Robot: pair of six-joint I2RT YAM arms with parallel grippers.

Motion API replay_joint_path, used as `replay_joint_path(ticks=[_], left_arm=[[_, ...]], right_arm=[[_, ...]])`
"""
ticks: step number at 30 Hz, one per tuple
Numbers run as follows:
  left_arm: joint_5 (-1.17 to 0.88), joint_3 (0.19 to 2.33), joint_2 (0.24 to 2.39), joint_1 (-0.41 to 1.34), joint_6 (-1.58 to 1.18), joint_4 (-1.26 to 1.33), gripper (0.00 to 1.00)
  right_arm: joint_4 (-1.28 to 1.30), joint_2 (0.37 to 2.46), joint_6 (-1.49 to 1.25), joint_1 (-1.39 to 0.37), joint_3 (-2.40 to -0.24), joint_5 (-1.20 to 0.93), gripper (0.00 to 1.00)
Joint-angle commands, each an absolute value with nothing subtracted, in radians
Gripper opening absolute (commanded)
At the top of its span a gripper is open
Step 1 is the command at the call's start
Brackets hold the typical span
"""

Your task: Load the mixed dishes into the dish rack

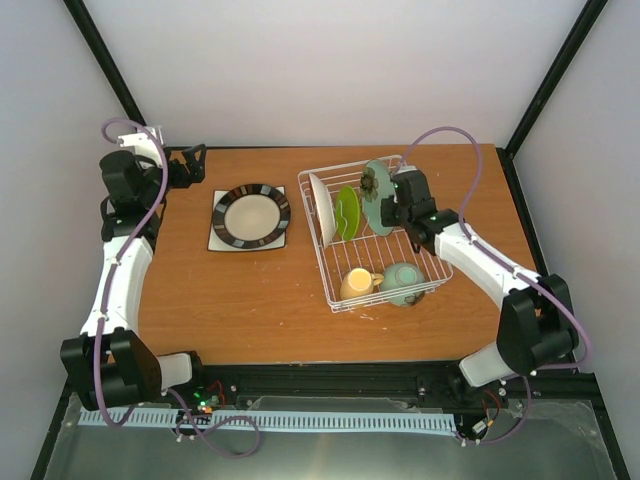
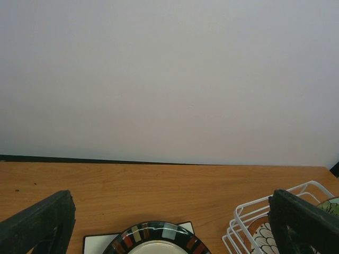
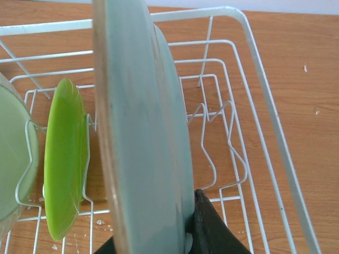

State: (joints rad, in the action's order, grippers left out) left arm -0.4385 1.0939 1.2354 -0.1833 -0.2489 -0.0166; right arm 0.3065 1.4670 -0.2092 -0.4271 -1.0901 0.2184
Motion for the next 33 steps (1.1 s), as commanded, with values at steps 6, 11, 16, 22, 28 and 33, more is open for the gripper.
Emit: replay_joint_path(ticks=[6,11,16,22,28,33], left_arm=[[-0.359,1.157,1.280,-0.189,-0.209,-0.104,1.00],[-0.243,1.250,1.390,-0.190,-0.211,-0.301,1.00],[-0.298,1.283,1.460,-0.191,-0.189,-0.382,0.72],[-0.395,1.281,1.524,-0.192,-0.164,-0.445,0.58],[-0.462,1.272,1.607,-0.205,-0.140,-0.528,0.57],[-0.508,1.248,1.678,-0.208,-0.130,-0.547,0.42]], right_arm=[[0.235,1.560,-0.232,-0.425,-1.175,0.129,0.03],[0.254,1.582,-0.243,-0.425,-1.184,0.109,0.10],[0.257,1.565,-0.243,-0.425,-1.181,0.120,0.30],[0.261,1.534,-0.243,-0.425,-1.170,0.139,0.43],[0.250,1.413,-0.251,-0.425,-1.134,0.224,0.53],[0.266,1.317,-0.231,-0.423,-1.132,0.269,0.54]])
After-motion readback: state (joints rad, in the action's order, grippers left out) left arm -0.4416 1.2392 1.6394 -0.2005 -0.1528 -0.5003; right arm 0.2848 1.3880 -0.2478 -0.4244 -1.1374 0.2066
